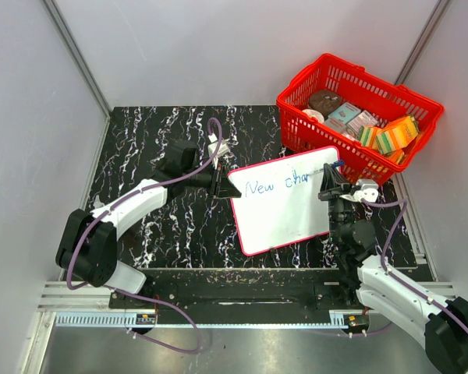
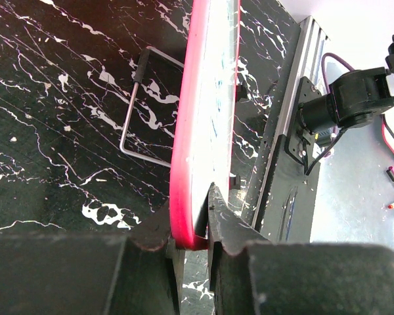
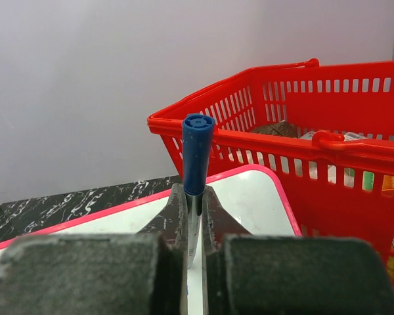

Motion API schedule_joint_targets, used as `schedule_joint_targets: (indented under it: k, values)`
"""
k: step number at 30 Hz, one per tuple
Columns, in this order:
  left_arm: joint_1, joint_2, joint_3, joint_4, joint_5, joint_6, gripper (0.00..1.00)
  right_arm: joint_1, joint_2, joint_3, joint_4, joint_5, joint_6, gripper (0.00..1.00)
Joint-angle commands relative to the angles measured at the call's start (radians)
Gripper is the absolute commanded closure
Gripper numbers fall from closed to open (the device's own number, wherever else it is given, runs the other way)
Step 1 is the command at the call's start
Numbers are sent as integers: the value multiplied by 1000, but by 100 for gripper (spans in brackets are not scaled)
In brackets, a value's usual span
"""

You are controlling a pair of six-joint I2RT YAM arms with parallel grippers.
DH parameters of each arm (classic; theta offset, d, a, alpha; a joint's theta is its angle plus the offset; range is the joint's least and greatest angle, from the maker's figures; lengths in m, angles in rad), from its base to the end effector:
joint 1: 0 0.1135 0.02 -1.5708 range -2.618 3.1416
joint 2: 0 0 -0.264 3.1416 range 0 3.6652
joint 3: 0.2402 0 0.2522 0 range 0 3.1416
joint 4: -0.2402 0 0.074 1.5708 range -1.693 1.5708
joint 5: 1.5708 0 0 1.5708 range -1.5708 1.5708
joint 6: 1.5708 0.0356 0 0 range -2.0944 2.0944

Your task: Write a sentence on the whiteboard

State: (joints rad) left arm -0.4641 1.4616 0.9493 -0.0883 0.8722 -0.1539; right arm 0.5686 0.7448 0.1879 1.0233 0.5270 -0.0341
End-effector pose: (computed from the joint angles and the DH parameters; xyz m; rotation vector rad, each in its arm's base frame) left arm 0.2687 -0.1650 0.2534 0.8500 2.0333 -1.2932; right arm 0.1437 0.0706 0.2610 0.1304 1.1662 0.1810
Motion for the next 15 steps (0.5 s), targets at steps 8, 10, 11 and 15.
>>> schedule_joint_targets:
  k: [8,10,11,15]
  values:
    - [-27,49,-37,-119,-225,247,100,-3,-22,21,18,47,-18,100]
    - [-27,48,-35,-117,-228,247,100,-3,-35,13,9,51,-13,100]
    - [-28,48,-35,-117,-226,247,100,-3,-41,7,1,53,-9,100]
    - [-27,46,-35,-117,-228,248,100,-3,-81,-11,-43,59,7,100]
